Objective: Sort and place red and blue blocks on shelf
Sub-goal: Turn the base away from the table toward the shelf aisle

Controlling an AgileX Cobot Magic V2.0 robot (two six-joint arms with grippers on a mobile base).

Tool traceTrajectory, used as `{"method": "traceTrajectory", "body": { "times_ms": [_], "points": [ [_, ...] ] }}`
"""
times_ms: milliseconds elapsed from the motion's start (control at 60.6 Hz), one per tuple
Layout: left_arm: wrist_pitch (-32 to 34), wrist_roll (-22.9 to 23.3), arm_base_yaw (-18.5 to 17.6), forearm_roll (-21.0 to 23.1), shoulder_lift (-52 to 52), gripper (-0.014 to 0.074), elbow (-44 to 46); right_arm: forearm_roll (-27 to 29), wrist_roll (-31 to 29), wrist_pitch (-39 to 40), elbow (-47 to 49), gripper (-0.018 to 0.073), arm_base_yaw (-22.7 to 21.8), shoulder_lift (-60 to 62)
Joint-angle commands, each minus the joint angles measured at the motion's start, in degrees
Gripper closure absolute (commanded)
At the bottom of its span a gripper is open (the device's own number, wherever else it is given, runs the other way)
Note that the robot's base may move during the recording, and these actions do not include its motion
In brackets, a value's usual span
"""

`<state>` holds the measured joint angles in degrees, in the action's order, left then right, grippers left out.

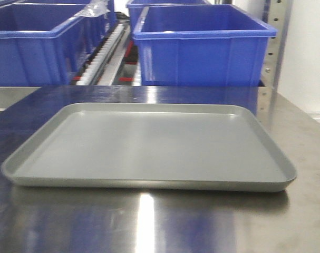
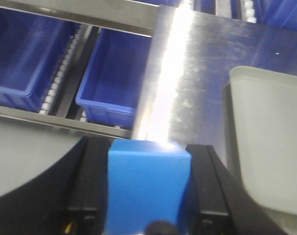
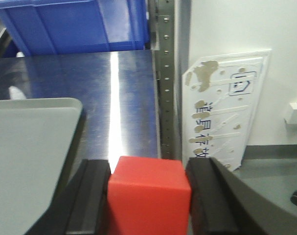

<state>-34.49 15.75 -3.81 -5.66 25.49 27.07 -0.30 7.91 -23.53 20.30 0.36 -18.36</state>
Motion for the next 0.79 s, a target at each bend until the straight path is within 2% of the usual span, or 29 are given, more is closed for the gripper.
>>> {"method": "traceTrajectory", "body": {
  "times_ms": [0, 776],
  "points": [
    [4.88, 0.06, 0.12, -0.25, 0.16, 0.0463, 1.54, -0.75, -0.37, 5.27, 1.62, 0.0503, -0.36, -0.27],
    [4.88, 0.06, 0.12, -0.25, 0.16, 0.0463, 1.54, -0.75, -0.37, 5.15, 1.62, 0.0503, -0.36, -0.27]
  ]
}}
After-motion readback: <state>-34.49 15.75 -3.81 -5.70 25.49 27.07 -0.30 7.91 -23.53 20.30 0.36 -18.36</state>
